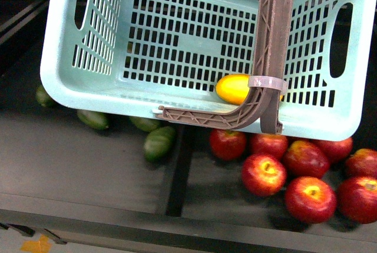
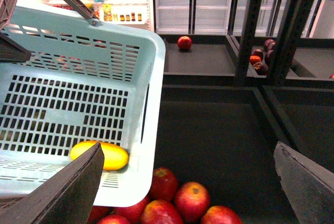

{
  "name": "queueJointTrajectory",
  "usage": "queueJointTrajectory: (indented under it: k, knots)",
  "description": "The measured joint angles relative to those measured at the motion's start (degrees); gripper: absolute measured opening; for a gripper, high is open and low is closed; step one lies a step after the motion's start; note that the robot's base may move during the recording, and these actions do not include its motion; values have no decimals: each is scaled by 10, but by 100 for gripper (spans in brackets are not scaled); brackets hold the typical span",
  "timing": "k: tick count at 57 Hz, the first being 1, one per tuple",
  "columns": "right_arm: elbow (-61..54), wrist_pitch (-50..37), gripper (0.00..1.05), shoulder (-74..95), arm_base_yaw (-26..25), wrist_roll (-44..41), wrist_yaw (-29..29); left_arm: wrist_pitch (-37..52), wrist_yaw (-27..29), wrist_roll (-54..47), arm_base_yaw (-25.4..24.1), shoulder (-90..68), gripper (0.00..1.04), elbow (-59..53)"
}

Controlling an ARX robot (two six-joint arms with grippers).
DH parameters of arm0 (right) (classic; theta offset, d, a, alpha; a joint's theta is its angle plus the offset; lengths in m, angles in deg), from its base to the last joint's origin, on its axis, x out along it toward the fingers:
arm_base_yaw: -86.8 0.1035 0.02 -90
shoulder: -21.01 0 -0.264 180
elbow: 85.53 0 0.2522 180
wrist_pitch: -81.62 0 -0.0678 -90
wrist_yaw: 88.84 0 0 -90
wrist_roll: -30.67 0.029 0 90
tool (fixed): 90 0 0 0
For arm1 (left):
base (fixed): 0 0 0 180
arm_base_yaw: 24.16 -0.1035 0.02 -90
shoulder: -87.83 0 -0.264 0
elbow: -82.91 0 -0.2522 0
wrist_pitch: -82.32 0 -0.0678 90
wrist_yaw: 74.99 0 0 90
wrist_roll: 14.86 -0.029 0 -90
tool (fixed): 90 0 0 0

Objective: Pick mango and avocado into basket

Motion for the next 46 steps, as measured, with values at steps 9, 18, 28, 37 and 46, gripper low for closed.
queueJointTrajectory:
  k: [9, 18, 28, 37, 46]
  knots:
    - [0, 0, 97, 0, 0, 0, 1, 0, -5, 0, 1, 0, 9, 0]
    - [0, -1, 97, 0, 0, 0, 0, 0, -7, 2, 1, 0, 9, 0]
    - [0, -1, 97, 0, 0, 0, 0, 0, -5, 0, 1, 0, 9, 1]
    - [0, -1, 97, 0, 0, 0, 0, 0, -2, 1, 0, 0, 9, 1]
    - [0, -1, 97, 0, 0, 0, 1, 0, -2, 0, 0, 0, 9, 1]
